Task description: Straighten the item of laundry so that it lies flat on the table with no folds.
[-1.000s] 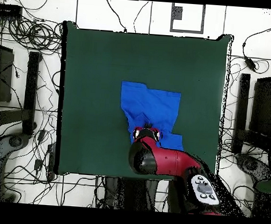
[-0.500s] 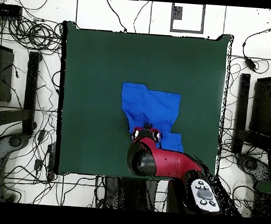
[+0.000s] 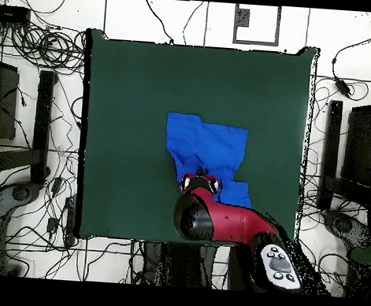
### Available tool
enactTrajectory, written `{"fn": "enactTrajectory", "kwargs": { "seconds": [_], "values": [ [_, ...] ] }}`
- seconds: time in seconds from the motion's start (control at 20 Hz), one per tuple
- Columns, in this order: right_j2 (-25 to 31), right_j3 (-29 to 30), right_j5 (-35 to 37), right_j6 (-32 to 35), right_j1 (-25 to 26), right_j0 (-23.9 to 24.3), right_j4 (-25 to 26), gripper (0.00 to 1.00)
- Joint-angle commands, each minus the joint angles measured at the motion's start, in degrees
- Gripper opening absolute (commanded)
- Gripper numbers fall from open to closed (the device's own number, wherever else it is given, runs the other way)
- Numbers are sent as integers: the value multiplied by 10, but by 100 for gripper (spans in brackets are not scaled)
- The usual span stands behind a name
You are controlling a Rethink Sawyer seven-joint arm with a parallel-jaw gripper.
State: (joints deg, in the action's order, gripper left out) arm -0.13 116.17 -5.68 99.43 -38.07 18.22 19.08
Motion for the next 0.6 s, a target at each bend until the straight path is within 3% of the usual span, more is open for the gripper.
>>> {"fn": "enactTrajectory", "kwargs": {
  "seconds": [0.05,0.6],
  "values": [
    [63,10,43,98,22,-25,-33,0],
    [65,14,45,99,18,-25,-37,0]
  ]
}}
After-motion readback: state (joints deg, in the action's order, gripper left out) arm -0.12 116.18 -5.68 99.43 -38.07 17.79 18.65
